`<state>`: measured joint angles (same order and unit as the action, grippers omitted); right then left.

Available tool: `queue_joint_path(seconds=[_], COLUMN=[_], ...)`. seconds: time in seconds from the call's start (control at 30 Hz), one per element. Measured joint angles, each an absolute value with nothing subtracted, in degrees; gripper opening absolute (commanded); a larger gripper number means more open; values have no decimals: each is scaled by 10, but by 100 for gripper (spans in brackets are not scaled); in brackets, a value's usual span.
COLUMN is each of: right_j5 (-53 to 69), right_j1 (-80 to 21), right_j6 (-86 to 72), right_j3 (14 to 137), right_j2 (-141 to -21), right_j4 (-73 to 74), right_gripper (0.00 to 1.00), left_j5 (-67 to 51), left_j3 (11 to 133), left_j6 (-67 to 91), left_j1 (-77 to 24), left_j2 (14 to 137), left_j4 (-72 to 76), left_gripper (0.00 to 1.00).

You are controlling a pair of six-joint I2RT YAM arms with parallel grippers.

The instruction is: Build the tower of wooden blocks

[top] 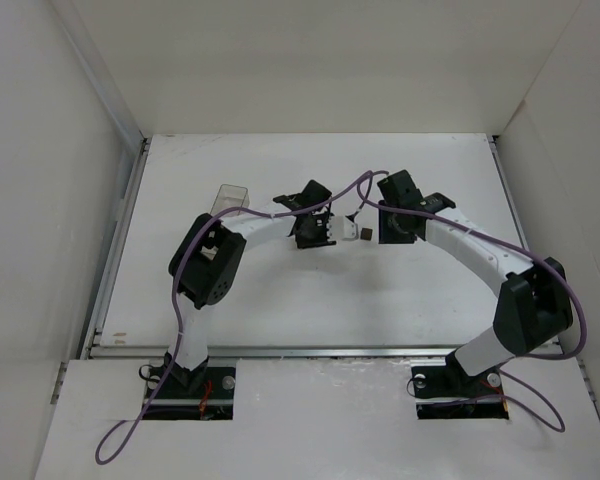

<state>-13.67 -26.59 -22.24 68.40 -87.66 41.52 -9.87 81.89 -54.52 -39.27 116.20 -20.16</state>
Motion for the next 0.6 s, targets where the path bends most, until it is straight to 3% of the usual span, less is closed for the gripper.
queue_joint_path(seconds=[0.17,0.37,0.4,0.47,0.6], right_j5=[-135,-133,-132,-130,-124], right_j1=[-266,-266,-266,-266,-266], right_j6=[-222,-222,-222,-222,-220], right_j3=[676,674,674,674,674], right_j2=[-873,-868,-868,-868,-868], right_j4=[410,409,409,406,397], right_gripper=[0,2,2,3,3], left_j5=[-106,-102,-98,-85,-71], left_j3=[819,819,819,820,832], left_j6=[-555,-558,-555,-548,-499], left_j1=[-393,-394,-394,-394,-396], left_j2=[1162,1162,1162,1162,1159], left_j4=[-204,-200,-197,-187,-182], left_gripper=[30,40,49,100,100])
